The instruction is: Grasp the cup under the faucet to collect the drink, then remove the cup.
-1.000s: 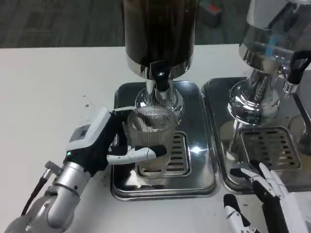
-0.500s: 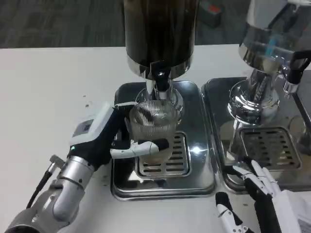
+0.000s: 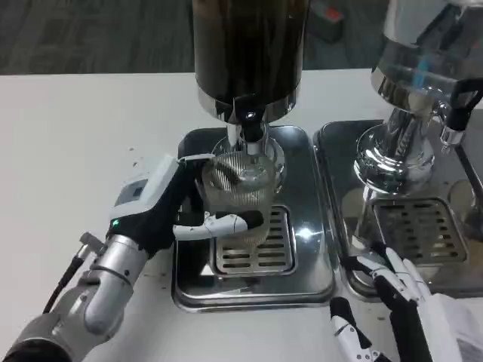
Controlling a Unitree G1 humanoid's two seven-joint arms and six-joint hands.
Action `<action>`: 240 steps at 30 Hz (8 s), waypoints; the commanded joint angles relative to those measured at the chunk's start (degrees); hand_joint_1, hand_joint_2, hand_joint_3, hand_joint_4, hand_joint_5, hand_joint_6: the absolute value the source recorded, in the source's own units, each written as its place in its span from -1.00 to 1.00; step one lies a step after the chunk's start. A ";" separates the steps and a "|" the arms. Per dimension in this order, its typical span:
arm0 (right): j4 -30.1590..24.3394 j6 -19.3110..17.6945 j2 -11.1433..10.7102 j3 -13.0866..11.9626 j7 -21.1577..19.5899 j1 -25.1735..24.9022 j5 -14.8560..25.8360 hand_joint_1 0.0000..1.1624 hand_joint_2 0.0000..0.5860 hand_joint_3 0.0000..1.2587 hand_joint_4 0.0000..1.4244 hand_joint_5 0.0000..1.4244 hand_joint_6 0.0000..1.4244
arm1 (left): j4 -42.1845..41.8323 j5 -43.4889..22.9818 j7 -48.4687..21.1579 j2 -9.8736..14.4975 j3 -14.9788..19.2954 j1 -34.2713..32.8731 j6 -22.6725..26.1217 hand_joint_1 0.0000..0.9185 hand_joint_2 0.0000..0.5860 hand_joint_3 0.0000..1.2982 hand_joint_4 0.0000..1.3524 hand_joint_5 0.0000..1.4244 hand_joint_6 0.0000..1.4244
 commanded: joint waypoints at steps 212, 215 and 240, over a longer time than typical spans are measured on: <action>11.39 -0.20 3.06 3.11 -5.06 -9.11 7.93 -0.59 0.55 -0.50 -0.83 -0.78 -0.53 | -28.52 -56.03 -98.59 4.70 26.86 -5.10 30.60 -1.00 -0.87 -0.78 -1.00 -0.94 -0.97; 11.31 -0.20 3.07 3.19 -5.14 -8.99 7.90 -0.59 0.55 -0.50 -0.83 -0.78 -0.54 | -28.18 -55.48 -98.85 4.58 26.69 -5.00 29.36 -1.00 -0.87 -0.78 -1.00 -0.94 -0.97; 10.69 -0.26 2.34 2.35 -4.53 -9.55 8.92 -0.59 0.55 -0.50 -0.83 -0.78 -0.65 | -25.42 -52.97 -99.38 5.40 23.82 -4.33 21.01 -1.00 -0.86 -0.76 -0.97 -0.91 -0.95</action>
